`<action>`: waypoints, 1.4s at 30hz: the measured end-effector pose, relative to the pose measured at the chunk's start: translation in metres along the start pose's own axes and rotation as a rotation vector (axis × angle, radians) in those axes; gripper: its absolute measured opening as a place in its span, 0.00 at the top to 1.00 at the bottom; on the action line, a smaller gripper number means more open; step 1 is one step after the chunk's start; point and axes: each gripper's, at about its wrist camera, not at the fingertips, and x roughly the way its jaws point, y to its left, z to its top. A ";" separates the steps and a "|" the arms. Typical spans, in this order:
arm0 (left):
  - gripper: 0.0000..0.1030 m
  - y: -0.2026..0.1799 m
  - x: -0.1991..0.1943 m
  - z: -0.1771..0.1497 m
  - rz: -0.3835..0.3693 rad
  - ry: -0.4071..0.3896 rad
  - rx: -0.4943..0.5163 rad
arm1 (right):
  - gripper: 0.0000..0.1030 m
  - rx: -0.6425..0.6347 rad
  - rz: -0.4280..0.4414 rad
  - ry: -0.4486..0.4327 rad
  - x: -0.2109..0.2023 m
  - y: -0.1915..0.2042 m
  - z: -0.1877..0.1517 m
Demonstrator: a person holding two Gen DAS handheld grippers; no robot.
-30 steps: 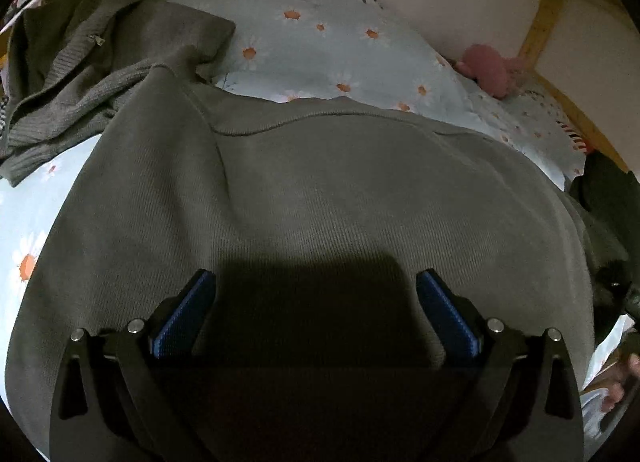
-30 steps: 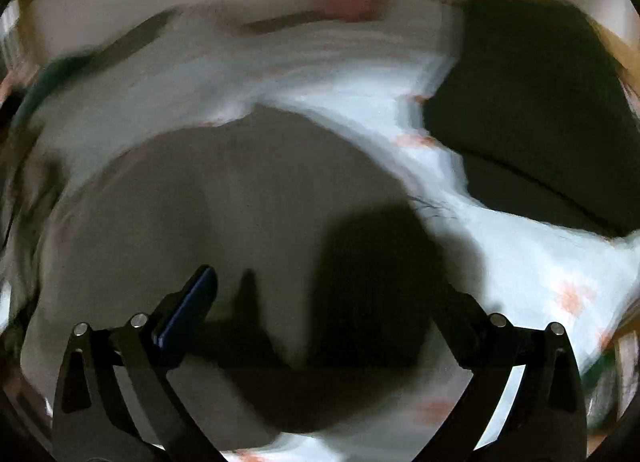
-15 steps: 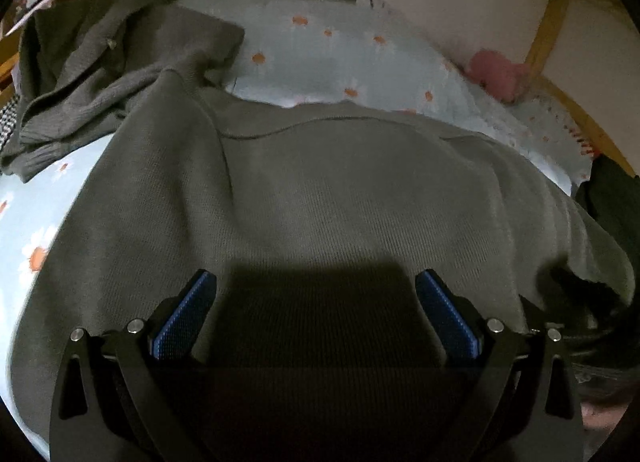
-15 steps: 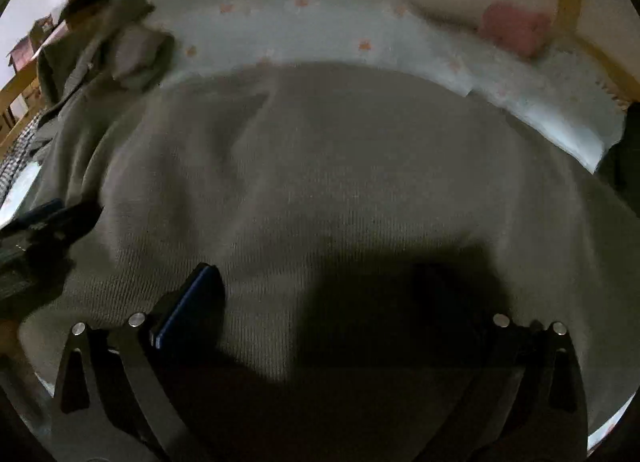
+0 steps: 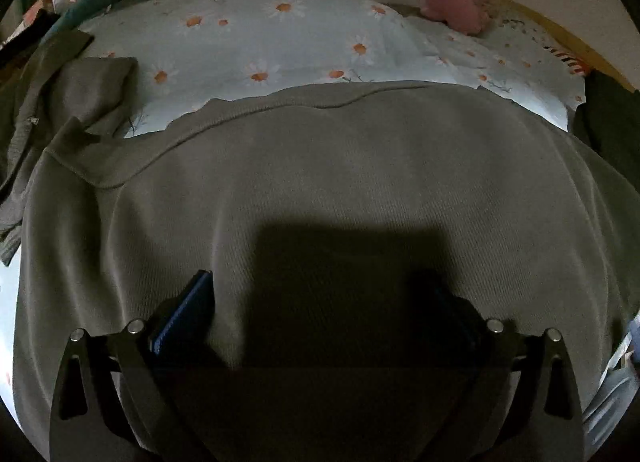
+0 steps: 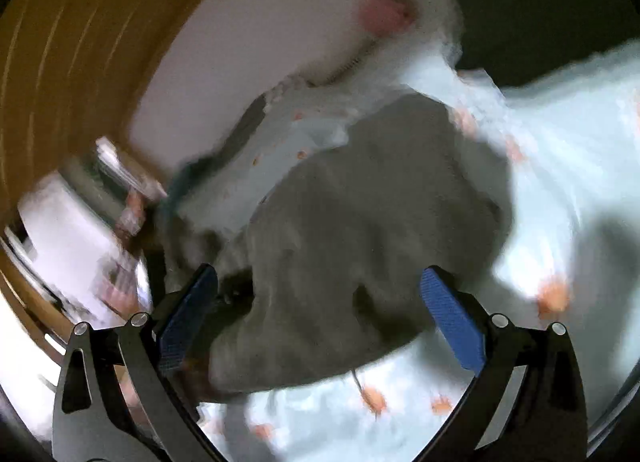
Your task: Fold large clothes
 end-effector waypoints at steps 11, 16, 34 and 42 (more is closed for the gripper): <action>0.04 0.006 0.001 -0.002 -0.032 0.022 -0.008 | 0.02 0.345 0.106 0.088 0.033 -0.047 -0.009; 0.04 0.007 0.001 -0.003 -0.039 0.019 -0.005 | 0.04 0.342 0.048 0.058 0.052 -0.027 0.019; 0.04 -0.042 -0.027 0.005 -0.084 0.011 0.003 | 0.81 0.379 0.181 -0.070 0.001 -0.021 0.037; 0.04 -0.061 -0.055 0.005 0.060 -0.057 0.004 | 0.77 0.410 0.048 0.060 0.013 -0.055 0.027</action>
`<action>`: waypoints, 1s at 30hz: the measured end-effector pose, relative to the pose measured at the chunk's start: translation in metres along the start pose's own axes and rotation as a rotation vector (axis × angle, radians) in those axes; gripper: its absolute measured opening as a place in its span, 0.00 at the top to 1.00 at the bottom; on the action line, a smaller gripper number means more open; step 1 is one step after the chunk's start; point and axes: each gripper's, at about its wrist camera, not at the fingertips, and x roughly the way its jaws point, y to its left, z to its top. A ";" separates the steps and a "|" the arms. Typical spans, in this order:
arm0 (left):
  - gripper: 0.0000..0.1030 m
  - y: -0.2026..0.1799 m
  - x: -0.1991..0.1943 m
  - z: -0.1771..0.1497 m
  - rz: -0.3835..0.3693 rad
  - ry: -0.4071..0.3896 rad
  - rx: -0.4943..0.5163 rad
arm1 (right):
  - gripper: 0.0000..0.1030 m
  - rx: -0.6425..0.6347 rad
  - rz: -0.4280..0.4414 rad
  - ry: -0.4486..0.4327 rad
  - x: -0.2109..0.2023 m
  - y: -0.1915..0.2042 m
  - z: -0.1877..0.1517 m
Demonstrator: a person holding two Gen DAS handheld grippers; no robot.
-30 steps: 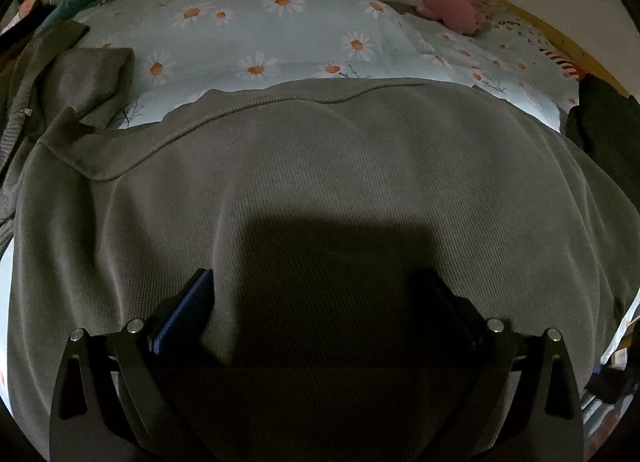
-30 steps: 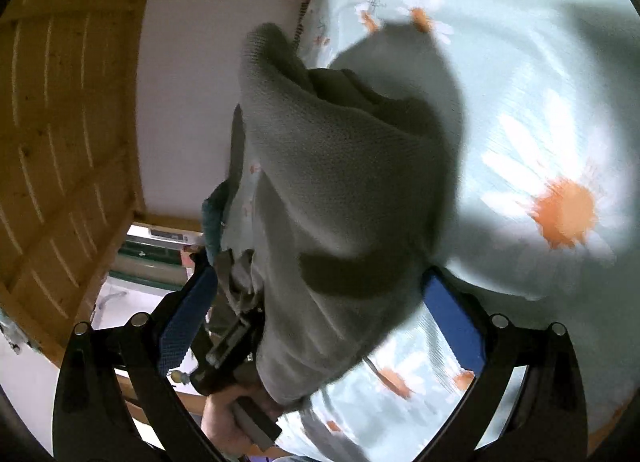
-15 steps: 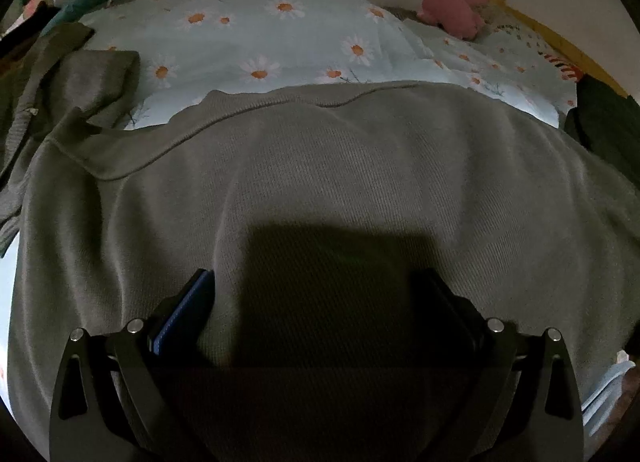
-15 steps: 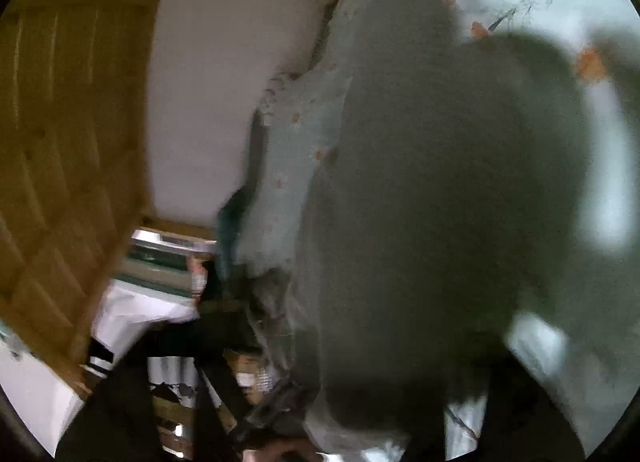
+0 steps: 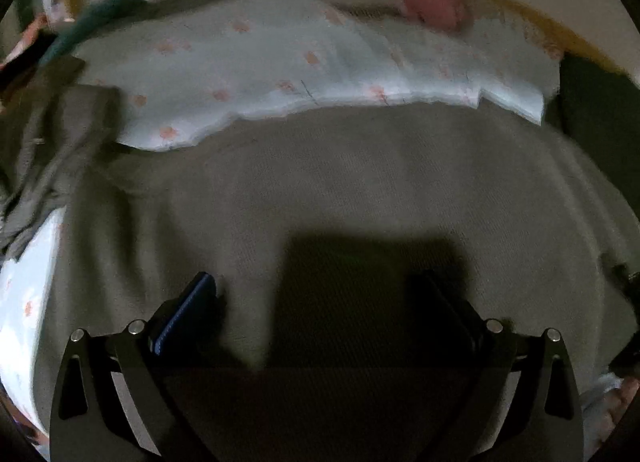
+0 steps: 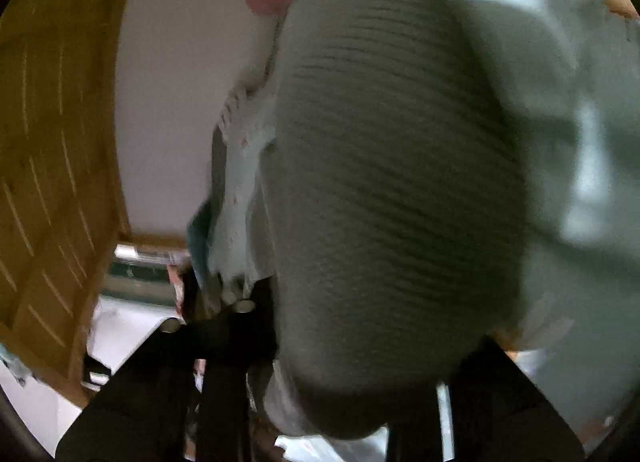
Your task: Fold large clothes
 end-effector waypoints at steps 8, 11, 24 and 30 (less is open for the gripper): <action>0.04 0.083 0.033 -0.031 -0.247 0.102 -0.154 | 0.79 -0.271 -0.028 -0.125 0.002 0.089 -0.029; 0.04 0.084 0.025 -0.024 -0.211 0.149 -0.160 | 0.79 -0.417 -0.082 -0.144 0.004 0.131 -0.038; 0.04 0.200 0.030 -0.069 -0.005 0.078 -0.267 | 0.79 -0.931 -0.203 -0.183 0.040 0.264 -0.150; 0.05 0.210 0.018 -0.073 -0.068 0.063 -0.345 | 0.79 -1.224 -0.278 -0.098 0.103 0.302 -0.259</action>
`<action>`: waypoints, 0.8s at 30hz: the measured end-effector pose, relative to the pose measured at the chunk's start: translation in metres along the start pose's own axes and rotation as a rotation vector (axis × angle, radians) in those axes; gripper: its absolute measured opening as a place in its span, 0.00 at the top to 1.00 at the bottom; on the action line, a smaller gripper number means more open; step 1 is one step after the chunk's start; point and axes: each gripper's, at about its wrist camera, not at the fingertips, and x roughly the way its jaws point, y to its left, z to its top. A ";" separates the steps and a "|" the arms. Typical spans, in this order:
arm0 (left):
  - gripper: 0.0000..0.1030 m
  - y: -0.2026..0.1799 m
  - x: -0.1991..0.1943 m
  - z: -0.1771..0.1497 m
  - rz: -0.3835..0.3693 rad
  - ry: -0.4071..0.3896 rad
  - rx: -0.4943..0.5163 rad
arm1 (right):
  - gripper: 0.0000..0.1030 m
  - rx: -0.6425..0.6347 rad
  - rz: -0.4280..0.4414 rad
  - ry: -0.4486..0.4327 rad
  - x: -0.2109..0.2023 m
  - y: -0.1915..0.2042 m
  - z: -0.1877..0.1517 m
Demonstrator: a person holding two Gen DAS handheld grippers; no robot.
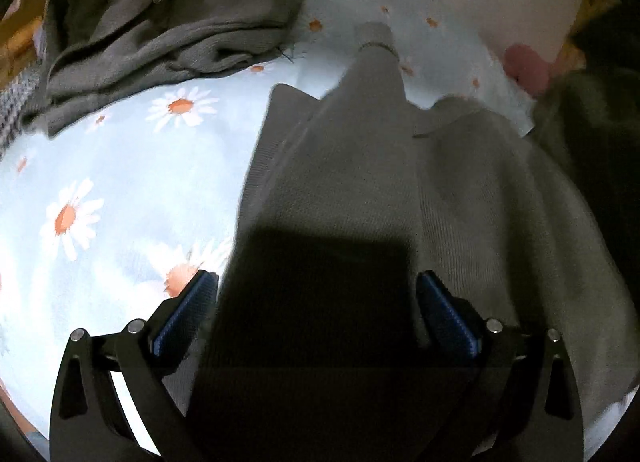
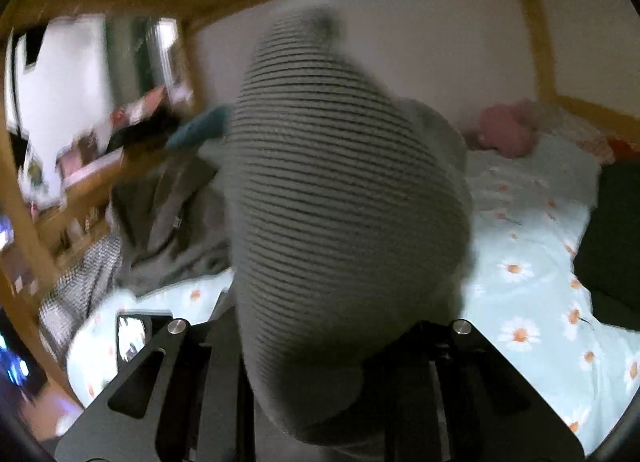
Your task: Fold large clothes
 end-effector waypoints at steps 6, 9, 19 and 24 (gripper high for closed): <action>0.06 0.086 -0.027 -0.008 0.174 -0.066 -0.211 | 0.79 -0.326 -0.031 0.091 0.037 0.088 -0.049; 0.06 0.089 -0.025 -0.015 0.129 -0.100 -0.146 | 0.79 -0.464 -0.055 0.139 0.054 0.116 -0.091; 0.06 0.116 -0.104 0.028 0.031 -0.249 -0.297 | 0.75 -0.931 -0.157 0.203 0.087 0.148 -0.184; 0.06 0.020 -0.108 0.090 -0.257 -0.113 0.009 | 0.75 -0.947 -0.135 0.212 0.077 0.158 -0.188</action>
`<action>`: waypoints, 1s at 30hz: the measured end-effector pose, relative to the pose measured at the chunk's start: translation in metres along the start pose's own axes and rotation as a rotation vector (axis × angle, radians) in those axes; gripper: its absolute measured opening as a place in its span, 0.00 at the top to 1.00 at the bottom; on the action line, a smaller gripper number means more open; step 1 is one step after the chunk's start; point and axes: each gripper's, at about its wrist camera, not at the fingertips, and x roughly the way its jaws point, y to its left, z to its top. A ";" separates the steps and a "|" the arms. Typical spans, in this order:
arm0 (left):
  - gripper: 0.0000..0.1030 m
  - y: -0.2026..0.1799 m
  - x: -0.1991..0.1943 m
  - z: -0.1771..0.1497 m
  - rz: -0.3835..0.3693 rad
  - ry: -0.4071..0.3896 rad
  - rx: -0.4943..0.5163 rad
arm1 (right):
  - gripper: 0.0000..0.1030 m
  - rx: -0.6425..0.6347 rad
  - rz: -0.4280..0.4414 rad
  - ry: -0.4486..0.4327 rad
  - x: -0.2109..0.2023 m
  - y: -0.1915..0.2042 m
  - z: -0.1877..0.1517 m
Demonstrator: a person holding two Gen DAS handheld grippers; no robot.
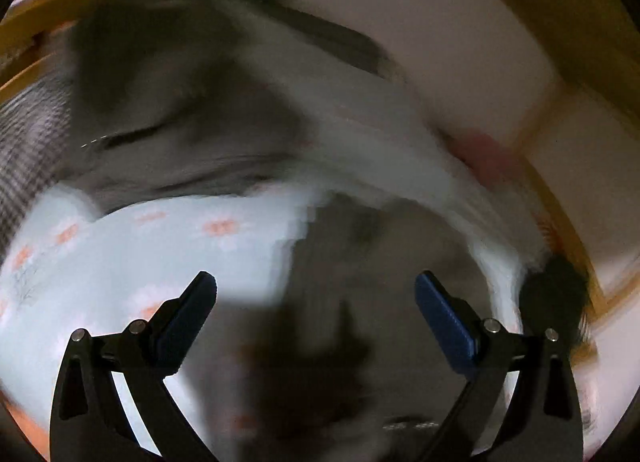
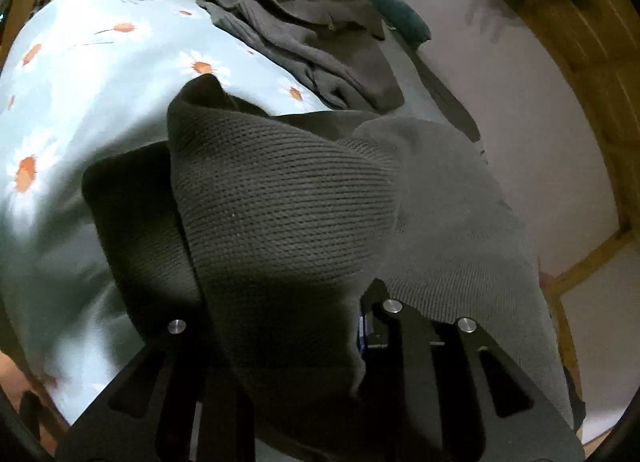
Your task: Fold large clothes
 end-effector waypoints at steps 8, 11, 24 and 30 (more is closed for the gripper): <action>0.04 -0.089 0.174 0.041 0.158 0.332 0.390 | 0.66 0.010 0.084 -0.026 -0.016 -0.016 -0.017; 0.04 -0.056 0.216 0.037 -0.030 0.472 0.216 | 0.30 0.109 0.264 -0.108 -0.041 -0.045 -0.032; 0.04 -0.046 0.194 0.000 -0.118 0.203 0.237 | 0.03 0.677 0.402 0.074 -0.021 -0.211 -0.086; 0.04 -0.058 0.167 0.028 -0.111 0.159 0.193 | 0.03 0.668 0.389 0.125 -0.004 -0.183 -0.123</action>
